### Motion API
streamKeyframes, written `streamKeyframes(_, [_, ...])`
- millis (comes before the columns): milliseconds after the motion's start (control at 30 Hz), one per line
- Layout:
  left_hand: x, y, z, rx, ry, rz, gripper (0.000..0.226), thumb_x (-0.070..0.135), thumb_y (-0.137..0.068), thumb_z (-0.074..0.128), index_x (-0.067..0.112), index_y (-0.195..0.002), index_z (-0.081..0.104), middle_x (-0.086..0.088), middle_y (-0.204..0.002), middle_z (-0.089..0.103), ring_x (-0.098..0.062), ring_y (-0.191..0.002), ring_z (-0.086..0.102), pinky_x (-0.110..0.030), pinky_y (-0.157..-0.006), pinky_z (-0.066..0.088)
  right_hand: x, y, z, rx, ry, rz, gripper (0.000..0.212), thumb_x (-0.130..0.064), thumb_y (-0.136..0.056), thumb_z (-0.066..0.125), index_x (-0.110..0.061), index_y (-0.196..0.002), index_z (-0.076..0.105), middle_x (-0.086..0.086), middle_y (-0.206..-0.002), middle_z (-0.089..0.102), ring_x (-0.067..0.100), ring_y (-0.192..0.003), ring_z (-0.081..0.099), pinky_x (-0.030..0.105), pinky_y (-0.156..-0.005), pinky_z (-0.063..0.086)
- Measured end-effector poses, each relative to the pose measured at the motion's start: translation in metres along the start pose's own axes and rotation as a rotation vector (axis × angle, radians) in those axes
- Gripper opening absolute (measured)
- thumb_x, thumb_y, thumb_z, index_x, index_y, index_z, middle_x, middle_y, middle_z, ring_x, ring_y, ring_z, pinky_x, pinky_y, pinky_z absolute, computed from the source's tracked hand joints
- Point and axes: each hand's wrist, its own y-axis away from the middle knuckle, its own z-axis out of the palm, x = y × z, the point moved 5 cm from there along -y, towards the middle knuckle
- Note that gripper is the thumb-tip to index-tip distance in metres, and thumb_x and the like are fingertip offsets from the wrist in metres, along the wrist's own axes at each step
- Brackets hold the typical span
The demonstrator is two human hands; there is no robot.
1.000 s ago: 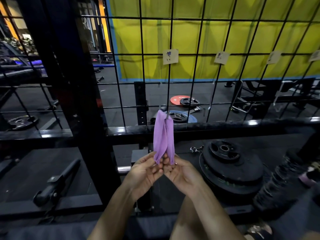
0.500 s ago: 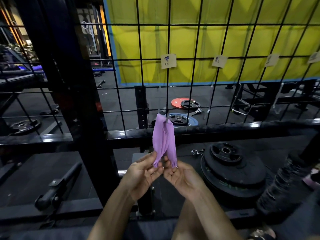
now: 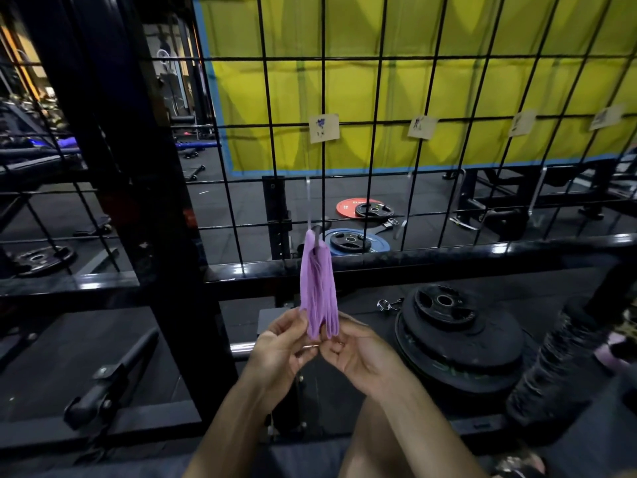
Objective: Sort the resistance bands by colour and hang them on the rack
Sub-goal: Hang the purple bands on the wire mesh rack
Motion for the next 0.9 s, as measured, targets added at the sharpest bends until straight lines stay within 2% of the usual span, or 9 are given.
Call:
streamKeyframes(67, [0.005,0.005,-0.004,0.008,-0.165,0.018,0.012,0.019,-0.090,0.068,0.014,-0.101,0.067,-0.006,-0.083,0.073,-0.014,-0.071,0.071,-0.035,-0.080,0.051,-0.004,0.003,-0.005,0.043,0.042,0.000,0.030,-0.007,-0.095,0.060,-0.003,-0.125,0.062,0.010,-0.087,0.072,0.015,-0.063,0.067,0.026,-0.061,0.054])
streamKeyframes(233, [0.038,0.017,-0.025,0.130,-0.648,0.194,0.016,0.010,-0.096,0.066,0.011,-0.112,0.065,-0.017,-0.099,0.072,-0.013,-0.074,0.072,-0.031,-0.064,0.060,-0.025,0.017,-0.016,0.254,0.460,-0.120,0.015,-0.014,-0.097,0.060,-0.015,-0.108,0.069,0.000,-0.096,0.077,0.017,-0.088,0.071,0.032,-0.080,0.054])
streamKeyframes(300, [0.062,0.030,-0.023,0.211,-0.982,0.421,0.012,0.012,-0.094,0.069,0.022,-0.099,0.069,0.001,-0.086,0.075,-0.010,-0.072,0.071,-0.033,-0.066,0.061,-0.047,0.029,-0.010,0.318,0.673,-0.315,0.012,-0.012,-0.096,0.061,-0.016,-0.099,0.072,-0.002,-0.095,0.076,0.011,-0.086,0.068,0.020,-0.073,0.051])
streamKeyframes(367, [0.087,0.048,-0.002,0.233,-1.176,0.681,0.016,0.017,-0.092,0.071,0.032,-0.089,0.069,0.017,-0.078,0.071,-0.003,-0.069,0.068,-0.019,-0.064,0.055,-0.072,0.044,0.010,0.322,0.894,-0.573,0.011,-0.017,-0.096,0.064,-0.021,-0.092,0.073,-0.010,-0.089,0.073,0.002,-0.084,0.066,0.012,-0.071,0.045])
streamKeyframes(500, [0.127,0.066,0.052,0.166,-1.172,0.995,0.007,0.027,-0.091,0.072,0.027,-0.096,0.068,0.013,-0.088,0.068,-0.006,-0.078,0.066,-0.015,-0.064,0.050,-0.104,0.054,0.058,0.202,1.038,-0.855,0.013,-0.024,-0.094,0.068,-0.024,-0.107,0.070,-0.014,-0.101,0.070,-0.002,-0.089,0.065,0.008,-0.073,0.047])
streamKeyframes(567, [0.136,0.062,0.070,0.129,-1.234,1.121,0.018,0.030,-0.091,0.074,0.021,-0.104,0.068,0.011,-0.097,0.063,-0.008,-0.083,0.062,-0.017,-0.066,0.048,-0.110,0.050,0.073,0.145,1.107,-0.912,0.023,-0.022,-0.093,0.070,-0.024,-0.115,0.067,-0.013,-0.110,0.067,0.000,-0.092,0.064,0.009,-0.073,0.047])
streamKeyframes(667, [0.136,0.048,0.079,0.144,-1.317,1.153,0.023,0.034,-0.090,0.075,0.021,-0.108,0.069,0.011,-0.103,0.060,-0.008,-0.089,0.059,-0.019,-0.070,0.046,-0.112,0.046,0.082,0.101,1.171,-0.964,0.022,-0.018,-0.093,0.069,-0.025,-0.113,0.067,-0.013,-0.112,0.066,0.003,-0.094,0.064,0.015,-0.075,0.052])
streamKeyframes(767, [0.130,0.040,0.078,0.153,-1.380,1.140,0.021,0.034,-0.090,0.073,0.023,-0.107,0.071,0.011,-0.107,0.061,-0.010,-0.091,0.059,-0.033,-0.071,0.053,-0.111,0.045,0.080,0.096,1.186,-0.980,0.018,-0.011,-0.092,0.067,-0.021,-0.107,0.070,-0.010,-0.109,0.067,0.003,-0.091,0.064,0.015,-0.074,0.052])
streamKeyframes(900, [0.128,0.063,0.088,0.140,-1.321,1.317,0.015,0.020,-0.094,0.070,0.013,-0.107,0.070,0.004,-0.106,0.061,-0.014,-0.090,0.058,-0.032,-0.076,0.050,-0.118,0.058,0.068,0.092,1.146,-0.956,0.020,-0.010,-0.092,0.067,-0.020,-0.109,0.070,-0.011,-0.109,0.068,0.001,-0.090,0.065,0.012,-0.072,0.049])
